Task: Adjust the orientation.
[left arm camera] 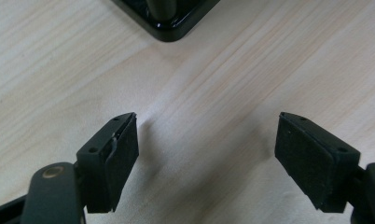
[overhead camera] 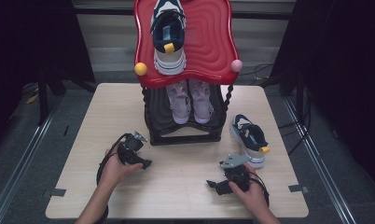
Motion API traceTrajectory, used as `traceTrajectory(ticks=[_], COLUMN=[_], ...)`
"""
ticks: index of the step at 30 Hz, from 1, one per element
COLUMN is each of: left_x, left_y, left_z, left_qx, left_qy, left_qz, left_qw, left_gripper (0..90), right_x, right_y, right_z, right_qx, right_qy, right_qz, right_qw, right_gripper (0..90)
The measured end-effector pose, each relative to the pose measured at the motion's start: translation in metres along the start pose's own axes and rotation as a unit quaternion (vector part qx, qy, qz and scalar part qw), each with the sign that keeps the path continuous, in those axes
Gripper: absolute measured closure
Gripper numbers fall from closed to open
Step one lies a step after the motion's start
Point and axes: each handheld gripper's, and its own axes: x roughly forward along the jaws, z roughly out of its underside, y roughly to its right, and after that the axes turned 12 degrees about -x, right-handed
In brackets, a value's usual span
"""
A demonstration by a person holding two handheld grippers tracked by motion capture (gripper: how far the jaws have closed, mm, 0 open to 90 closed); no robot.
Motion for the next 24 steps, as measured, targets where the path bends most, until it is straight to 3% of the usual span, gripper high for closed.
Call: traceTrajectory(ticks=[1,2,10,24], left_x=[0.001,0.002,0.004,0.008], left_y=[-0.001,-0.001,-0.003,-0.005], left_z=[0.002,0.004,0.015,0.029], left_qx=[-0.001,-0.016,-0.033,-0.035], left_qy=[0.001,0.008,0.055,0.113], left_qz=[-0.001,0.005,0.008,0.010], left_qw=[1.0000,0.9998,0.9979,0.9929], left_gripper=[21.3,20.1,14.7,8.3], right_x=[0.000,0.000,-0.001,-0.001], right_y=[0.000,0.000,0.000,0.001], right_z=[0.000,0.000,0.001,0.001], right_qx=[-0.001,-0.001,0.000,-0.001], right_qy=[0.000,0.000,0.000,0.003], right_qz=[0.000,-0.001,0.000,-0.004], right_qw=[1.0000,1.0000,1.0000,1.0000], right_gripper=[11.3,11.3,11.3,12.1])
